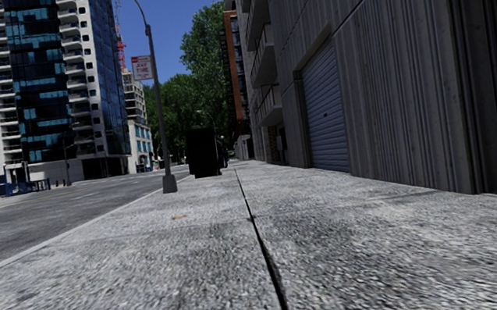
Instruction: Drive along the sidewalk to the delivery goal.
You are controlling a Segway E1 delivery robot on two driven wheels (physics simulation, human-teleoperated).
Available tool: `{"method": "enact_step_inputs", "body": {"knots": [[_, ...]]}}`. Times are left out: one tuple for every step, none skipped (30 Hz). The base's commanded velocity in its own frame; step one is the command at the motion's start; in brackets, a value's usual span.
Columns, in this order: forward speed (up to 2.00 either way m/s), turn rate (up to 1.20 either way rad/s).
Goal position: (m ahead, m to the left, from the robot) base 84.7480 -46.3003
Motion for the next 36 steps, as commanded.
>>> {"method": "enact_step_inputs", "body": {"knots": [[2.0,0.0],[2.0,0.0],[2.0,0.0],[2.0,0.0],[2.0,0.0],[2.0,0.0],[2.0,0.0],[2.0,0.0],[2.0,0.0],[2.0,0.0],[2.0,0.0],[2.0,0.0],[2.0,0.0],[2.0,0.0],[2.0,0.0],[2.0,0.0],[2.0,0.0],[2.0,0.0],[2.0,0.0],[2.0,0.0],[2.0,0.0],[2.0,0.0],[2.0,0.0],[2.0,0.0],[2.0,0.0],[2.0,0.0],[2.0,0.0],[2.0,0.0],[2.0,0.0],[2.0,0.0],[2.0,0.0],[2.0,0.0],[2.0,0.0],[2.0,0.0],[2.0,0.0],[2.0,0.0]]}}
